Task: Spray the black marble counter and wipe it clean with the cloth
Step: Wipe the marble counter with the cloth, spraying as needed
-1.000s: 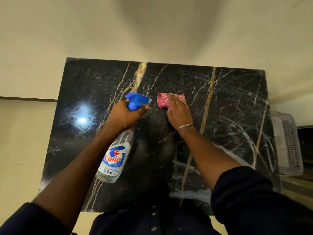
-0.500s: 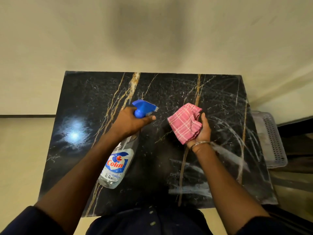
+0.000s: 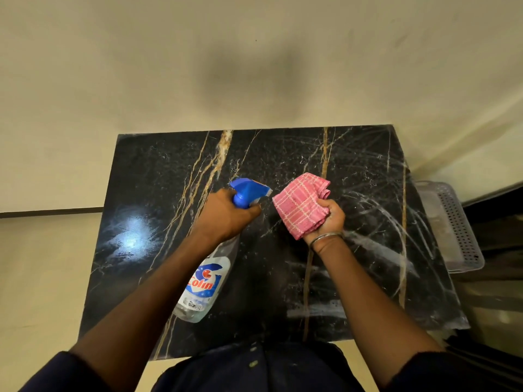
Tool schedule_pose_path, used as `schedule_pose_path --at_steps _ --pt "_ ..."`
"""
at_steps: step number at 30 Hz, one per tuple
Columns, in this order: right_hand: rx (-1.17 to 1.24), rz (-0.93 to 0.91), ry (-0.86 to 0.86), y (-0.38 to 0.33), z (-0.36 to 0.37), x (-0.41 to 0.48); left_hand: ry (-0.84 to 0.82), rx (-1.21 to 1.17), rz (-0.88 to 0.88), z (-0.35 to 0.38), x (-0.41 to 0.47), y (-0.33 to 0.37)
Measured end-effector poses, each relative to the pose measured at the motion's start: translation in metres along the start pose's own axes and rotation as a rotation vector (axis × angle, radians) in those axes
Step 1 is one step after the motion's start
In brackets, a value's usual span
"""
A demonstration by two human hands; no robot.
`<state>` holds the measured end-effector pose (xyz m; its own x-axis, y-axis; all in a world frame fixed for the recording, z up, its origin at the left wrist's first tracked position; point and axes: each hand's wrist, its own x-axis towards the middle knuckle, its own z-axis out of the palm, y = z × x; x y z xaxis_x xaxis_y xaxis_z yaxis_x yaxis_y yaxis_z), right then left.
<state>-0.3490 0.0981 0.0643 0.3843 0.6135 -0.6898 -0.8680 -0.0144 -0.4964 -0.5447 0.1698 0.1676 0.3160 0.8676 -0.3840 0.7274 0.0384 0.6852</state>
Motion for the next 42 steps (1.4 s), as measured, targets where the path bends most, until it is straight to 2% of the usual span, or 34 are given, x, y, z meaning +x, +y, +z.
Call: schedule_pose_path --at_steps 8,13,19,23,25,27,29,31,34,37,42 --pt "0.022 -0.005 0.02 -0.001 0.007 -0.007 -0.086 0.018 0.044 0.008 -0.01 0.003" --pt "0.039 -0.005 -0.032 0.002 0.005 -0.004 0.021 -0.05 -0.007 0.011 -0.006 0.007" --pt "0.025 0.029 -0.052 0.003 0.0 0.002 0.014 -0.058 -0.048 0.011 0.003 -0.002" --pt "-0.046 -0.09 -0.042 -0.007 0.006 0.019 0.014 -0.04 -0.076 0.009 0.01 -0.011" --pt "-0.333 -0.274 -0.016 -0.011 0.011 0.028 0.008 -0.033 -0.107 0.005 0.017 -0.017" --pt "-0.934 -0.546 -0.035 -0.015 0.013 0.037 0.002 -0.029 -0.14 0.002 0.024 -0.021" --pt "-1.533 -0.671 -0.238 -0.014 0.011 0.054 0.003 -0.04 -0.156 0.001 0.033 -0.025" --pt "-1.959 -0.693 -0.372 -0.009 0.008 0.067 0.006 -0.062 -0.17 0.0 0.042 -0.027" --pt "-2.097 -0.727 -0.28 0.002 0.013 0.083 -0.005 -0.081 -0.182 -0.001 0.055 -0.03" --pt "-2.278 -0.668 -0.208 0.018 0.012 0.099 -0.006 -0.083 -0.171 -0.001 0.065 -0.031" --pt "-2.315 -0.86 -0.094 0.047 0.026 0.114 0.001 -0.1 -0.189 -0.006 0.083 -0.037"
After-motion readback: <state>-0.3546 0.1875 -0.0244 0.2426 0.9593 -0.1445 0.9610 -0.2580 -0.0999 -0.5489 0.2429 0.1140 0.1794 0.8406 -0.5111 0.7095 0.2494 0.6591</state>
